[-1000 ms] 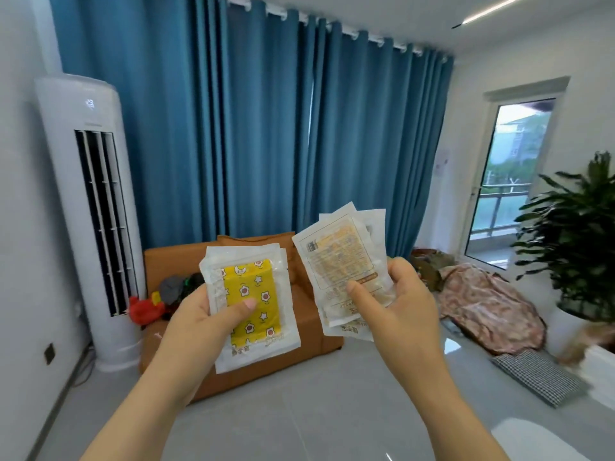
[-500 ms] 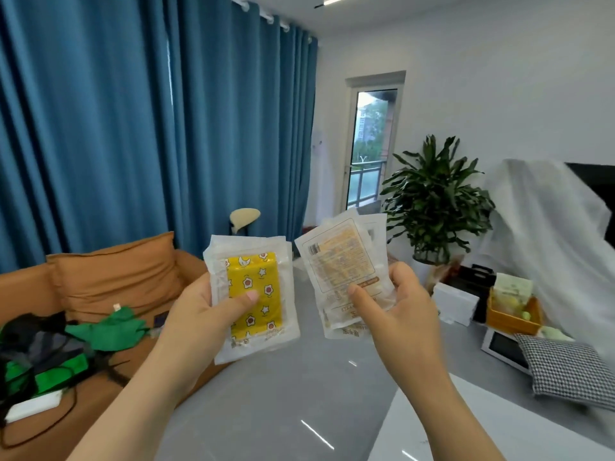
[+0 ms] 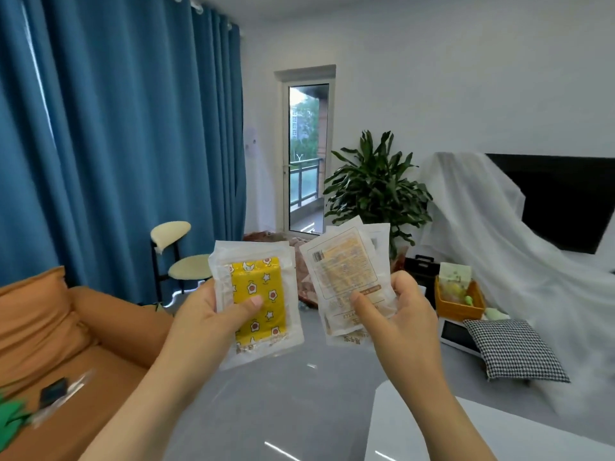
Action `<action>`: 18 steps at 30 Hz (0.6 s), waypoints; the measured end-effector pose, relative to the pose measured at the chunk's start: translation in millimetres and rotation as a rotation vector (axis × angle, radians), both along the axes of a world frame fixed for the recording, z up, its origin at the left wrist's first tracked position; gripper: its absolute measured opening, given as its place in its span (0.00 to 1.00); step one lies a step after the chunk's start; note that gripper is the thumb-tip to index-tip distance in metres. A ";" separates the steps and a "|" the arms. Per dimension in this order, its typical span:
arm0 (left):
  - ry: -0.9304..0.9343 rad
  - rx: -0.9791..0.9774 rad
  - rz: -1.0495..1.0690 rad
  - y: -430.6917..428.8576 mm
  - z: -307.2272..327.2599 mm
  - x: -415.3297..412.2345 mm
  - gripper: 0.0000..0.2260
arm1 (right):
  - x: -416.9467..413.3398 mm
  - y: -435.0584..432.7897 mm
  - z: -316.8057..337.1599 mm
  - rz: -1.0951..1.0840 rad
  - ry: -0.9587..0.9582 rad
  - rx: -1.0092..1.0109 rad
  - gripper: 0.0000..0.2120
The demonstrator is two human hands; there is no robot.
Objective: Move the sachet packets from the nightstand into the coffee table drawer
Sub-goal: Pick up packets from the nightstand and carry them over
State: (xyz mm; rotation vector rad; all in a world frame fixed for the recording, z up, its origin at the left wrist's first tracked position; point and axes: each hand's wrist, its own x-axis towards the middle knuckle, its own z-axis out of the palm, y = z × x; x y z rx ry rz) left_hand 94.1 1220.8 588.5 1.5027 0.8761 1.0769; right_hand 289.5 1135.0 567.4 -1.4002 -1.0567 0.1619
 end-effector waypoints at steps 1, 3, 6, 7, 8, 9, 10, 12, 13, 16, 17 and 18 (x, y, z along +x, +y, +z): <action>0.003 -0.006 -0.019 16.4 -1.6 7.9 0.11 | 6.4 13.2 -2.4 -0.015 0.001 -0.006 0.07; 0.006 -0.013 -0.043 38.4 -3.6 19.3 0.11 | 13.4 29.7 -4.5 -0.039 -0.004 -0.019 0.07; -0.005 -0.031 -0.092 83.5 -8.6 38.7 0.11 | 25.3 66.3 -10.7 -0.103 -0.019 -0.053 0.07; -0.011 -0.031 -0.110 100.9 -11.0 45.0 0.11 | 28.5 78.8 -12.5 -0.126 -0.026 -0.056 0.07; -0.012 -0.032 -0.134 117.8 -13.3 51.7 0.11 | 31.4 90.8 -14.6 -0.151 -0.026 -0.055 0.07; -0.011 -0.035 -0.161 133.9 -14.8 57.6 0.11 | 34.2 102.3 -16.4 -0.176 -0.022 -0.052 0.07; -0.015 -0.037 -0.191 151.0 -15.6 63.2 0.10 | 36.8 114.4 -17.3 -0.205 -0.022 -0.048 0.07; -0.025 -0.023 -0.262 185.7 -14.8 73.9 0.10 | 41.3 137.7 -17.7 -0.267 -0.020 -0.033 0.07; -0.025 -0.014 -0.298 202.8 -13.5 79.7 0.10 | 43.6 149.7 -17.4 -0.298 -0.012 -0.029 0.07; -0.018 -0.009 -0.405 251.1 -8.0 100.4 0.10 | 51.0 181.3 -17.4 -0.421 -0.024 -0.043 0.07; -0.016 -0.008 -0.441 265.1 -6.6 109.2 0.09 | 54.2 190.3 -18.1 -0.457 -0.015 -0.047 0.06; -0.017 -0.005 -0.472 277.8 -6.8 118.4 0.09 | 58.0 198.4 -19.1 -0.489 0.000 -0.053 0.06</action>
